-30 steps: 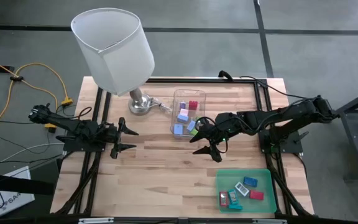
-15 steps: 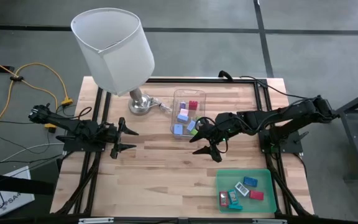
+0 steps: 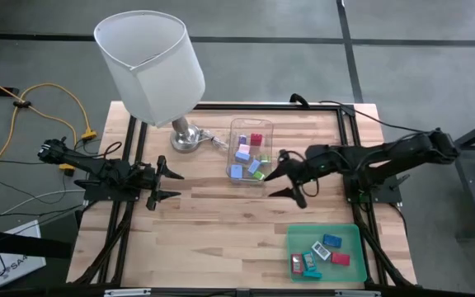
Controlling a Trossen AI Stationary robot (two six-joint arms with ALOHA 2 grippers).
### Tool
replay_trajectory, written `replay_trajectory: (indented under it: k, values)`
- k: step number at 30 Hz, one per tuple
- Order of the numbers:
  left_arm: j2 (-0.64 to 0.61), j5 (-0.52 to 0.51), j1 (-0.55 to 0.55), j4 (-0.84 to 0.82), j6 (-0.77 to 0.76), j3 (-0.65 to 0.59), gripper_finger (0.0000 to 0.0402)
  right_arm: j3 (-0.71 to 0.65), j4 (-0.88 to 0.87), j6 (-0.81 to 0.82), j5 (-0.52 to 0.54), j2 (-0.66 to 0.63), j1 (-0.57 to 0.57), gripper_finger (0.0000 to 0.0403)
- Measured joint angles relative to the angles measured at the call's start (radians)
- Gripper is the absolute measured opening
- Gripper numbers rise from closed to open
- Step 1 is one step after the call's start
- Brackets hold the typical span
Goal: Pick & Place Office items
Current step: Return to Home Position
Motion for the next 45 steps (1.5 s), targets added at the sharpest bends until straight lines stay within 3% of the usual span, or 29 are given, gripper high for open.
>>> replay_trajectory:
  k: [5,28,45]
  values:
    - [0.0,0.0,0.0,0.002,-0.002,0.0,0.025,-0.126,0.009,0.055,0.0,-0.125,-0.046,0.0232]
    - [0.0,0.0,0.0,0.003,-0.004,0.0,0.025,-0.658,0.332,0.028,0.0,-0.619,-0.193,0.0232]
    - [0.0,0.0,0.0,0.003,-0.004,0.0,0.025,-0.792,0.341,0.037,-0.004,-0.821,-0.195,0.0232]
